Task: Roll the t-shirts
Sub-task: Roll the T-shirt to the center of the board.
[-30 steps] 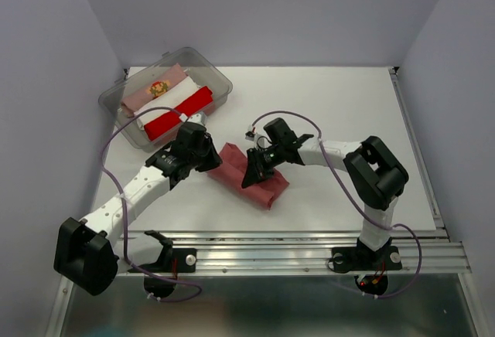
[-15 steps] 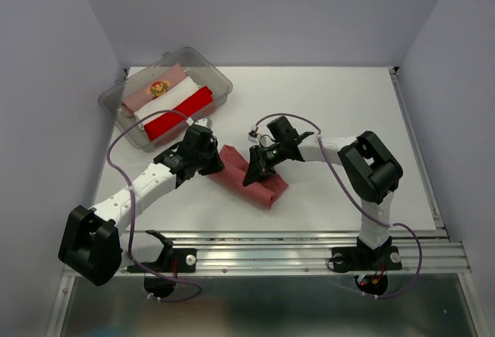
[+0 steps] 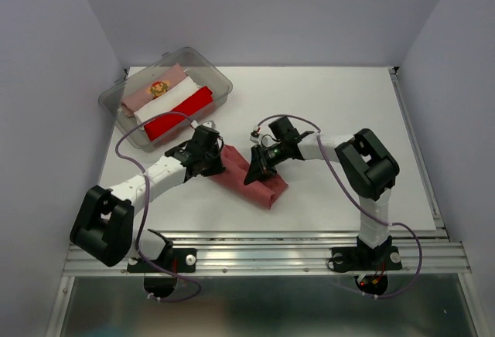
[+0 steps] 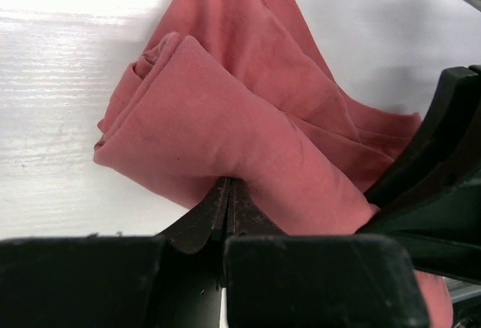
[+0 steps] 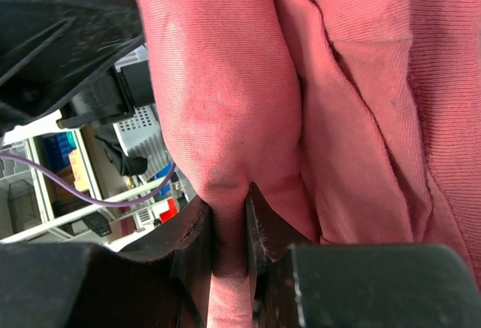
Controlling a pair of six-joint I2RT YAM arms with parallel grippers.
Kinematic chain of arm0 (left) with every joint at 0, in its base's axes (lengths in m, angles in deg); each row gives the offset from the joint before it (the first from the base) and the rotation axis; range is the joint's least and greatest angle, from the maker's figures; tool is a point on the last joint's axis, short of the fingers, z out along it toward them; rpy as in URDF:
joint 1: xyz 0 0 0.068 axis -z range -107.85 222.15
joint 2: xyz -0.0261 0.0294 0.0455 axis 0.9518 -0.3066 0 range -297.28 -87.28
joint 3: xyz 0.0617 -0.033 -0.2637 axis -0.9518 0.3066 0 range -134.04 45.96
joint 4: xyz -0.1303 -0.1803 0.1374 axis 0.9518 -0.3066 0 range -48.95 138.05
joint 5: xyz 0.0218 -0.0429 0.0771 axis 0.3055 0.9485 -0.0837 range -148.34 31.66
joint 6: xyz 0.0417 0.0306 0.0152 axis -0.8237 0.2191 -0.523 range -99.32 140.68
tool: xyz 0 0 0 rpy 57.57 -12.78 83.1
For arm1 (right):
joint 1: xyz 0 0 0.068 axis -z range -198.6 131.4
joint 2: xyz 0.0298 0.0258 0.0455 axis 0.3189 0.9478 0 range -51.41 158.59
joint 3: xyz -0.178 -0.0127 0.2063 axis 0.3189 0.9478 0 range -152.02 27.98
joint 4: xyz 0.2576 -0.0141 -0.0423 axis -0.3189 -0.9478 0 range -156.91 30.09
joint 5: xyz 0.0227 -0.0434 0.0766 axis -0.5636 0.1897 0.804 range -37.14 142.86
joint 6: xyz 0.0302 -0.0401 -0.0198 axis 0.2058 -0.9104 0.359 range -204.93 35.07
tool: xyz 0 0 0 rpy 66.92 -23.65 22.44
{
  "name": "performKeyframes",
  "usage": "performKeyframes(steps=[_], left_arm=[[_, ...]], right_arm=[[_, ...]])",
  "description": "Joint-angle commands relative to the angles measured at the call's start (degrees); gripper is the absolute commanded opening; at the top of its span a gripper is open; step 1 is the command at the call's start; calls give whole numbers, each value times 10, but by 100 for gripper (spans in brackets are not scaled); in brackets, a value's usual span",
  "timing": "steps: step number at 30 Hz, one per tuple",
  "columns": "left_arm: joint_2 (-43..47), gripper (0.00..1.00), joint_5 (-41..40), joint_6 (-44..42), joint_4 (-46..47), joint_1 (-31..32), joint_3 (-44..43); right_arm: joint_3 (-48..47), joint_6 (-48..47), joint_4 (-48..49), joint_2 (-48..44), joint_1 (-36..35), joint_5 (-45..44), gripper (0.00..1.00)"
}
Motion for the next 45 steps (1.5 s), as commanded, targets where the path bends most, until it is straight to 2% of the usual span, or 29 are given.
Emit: performKeyframes(steps=[1, 3, 4, 7, 10, 13, 19, 26, 31, 36, 39, 40, 44, 45], left_arm=[[-20, 6, -24, -8, 25, 5, -13], [-32, 5, -23, -4, 30, 4, -13], [-36, 4, -21, -3, 33, 4, -13], [-41, 4, -19, -1, 35, 5, -12], [-36, 4, -22, 0, 31, 5, -13], [-36, 4, -23, -2, 28, 4, -18], [-38, 4, -26, -3, 21, 4, -24], [-39, 4, -29, -4, 19, 4, -27], [-39, 4, -30, -4, 17, 4, -28], [-38, 4, -32, -5, 13, 4, -30], [-39, 4, -32, -5, 14, 4, -31], [-39, 4, -32, -5, 14, 5, -31], [-41, 4, -33, -5, 14, 4, -31], [-41, 4, -33, -6, 14, 4, -30]], right_arm=[[-17, 0, 14, 4, 3, 2, 5], [-10, -9, 13, -7, 3, -17, 18], [-7, -13, 12, -14, 3, -29, 32], [8, -36, -4, -52, 3, -73, 52], [25, -70, -35, -97, 3, -109, 66], [41, -104, -71, -132, -2, -133, 71], [85, -133, -110, -188, -27, -191, 76], [86, -149, -147, -212, -89, -280, 81], [78, -149, -155, -203, -107, -338, 81], [77, -145, -155, -194, -119, -351, 75], [82, -137, -156, -193, -119, -362, 56], [84, -132, -156, -194, -119, -364, 44], [95, -121, -151, -198, -119, -342, 20], [99, -116, -147, -198, -119, -337, 17]])
